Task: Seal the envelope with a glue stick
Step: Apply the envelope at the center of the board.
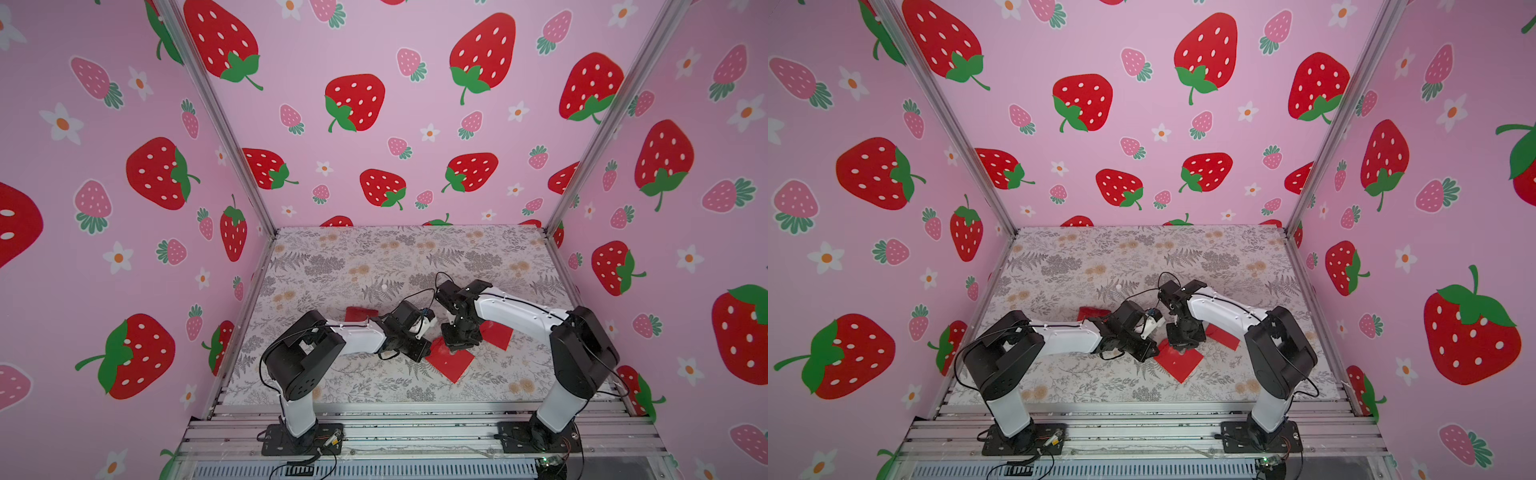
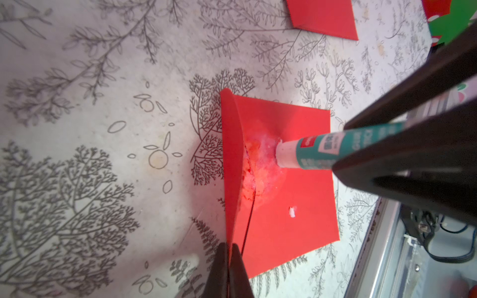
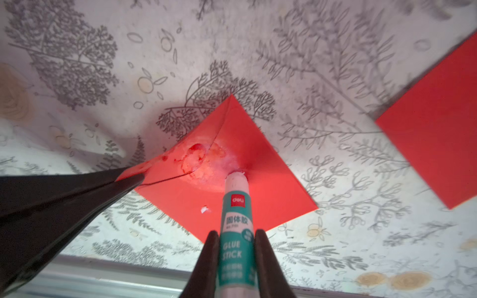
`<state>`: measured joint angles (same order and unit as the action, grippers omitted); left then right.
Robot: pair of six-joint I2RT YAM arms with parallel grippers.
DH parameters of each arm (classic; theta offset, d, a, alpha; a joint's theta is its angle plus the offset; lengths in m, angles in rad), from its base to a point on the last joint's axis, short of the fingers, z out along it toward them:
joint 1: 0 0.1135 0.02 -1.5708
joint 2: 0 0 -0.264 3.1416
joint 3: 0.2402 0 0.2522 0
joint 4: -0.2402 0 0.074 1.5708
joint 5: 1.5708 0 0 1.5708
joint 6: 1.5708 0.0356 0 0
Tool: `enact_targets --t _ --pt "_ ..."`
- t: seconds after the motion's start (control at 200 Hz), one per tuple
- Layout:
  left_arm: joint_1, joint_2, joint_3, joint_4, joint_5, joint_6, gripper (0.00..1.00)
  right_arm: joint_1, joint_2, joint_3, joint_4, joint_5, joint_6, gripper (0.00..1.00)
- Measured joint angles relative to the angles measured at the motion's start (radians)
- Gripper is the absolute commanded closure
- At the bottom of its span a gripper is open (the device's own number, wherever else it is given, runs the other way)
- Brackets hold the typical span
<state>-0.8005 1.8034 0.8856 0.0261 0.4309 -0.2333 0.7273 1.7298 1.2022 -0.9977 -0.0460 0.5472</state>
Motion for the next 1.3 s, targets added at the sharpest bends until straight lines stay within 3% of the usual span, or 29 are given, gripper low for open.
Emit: enact_targets --t 0.255,0.69,1.026,1.301 --pt "0.001 0.0 0.0 0.0 0.002 0.0 1.0 0.002 -0.003 -0.018 0.068 -0.1 0.025 1.0" --pt "0.002 0.0 0.0 -0.001 0.005 0.001 1.0 0.012 -0.002 0.009 -0.005 0.098 0.033 1.0" --pt "0.002 0.0 0.0 -0.003 0.006 0.001 1.0 0.011 -0.002 0.002 0.067 -0.044 0.037 1.0" --pt "0.002 -0.004 -0.008 0.003 0.008 0.001 1.0 0.014 -0.002 0.012 0.008 0.113 0.041 1.0"
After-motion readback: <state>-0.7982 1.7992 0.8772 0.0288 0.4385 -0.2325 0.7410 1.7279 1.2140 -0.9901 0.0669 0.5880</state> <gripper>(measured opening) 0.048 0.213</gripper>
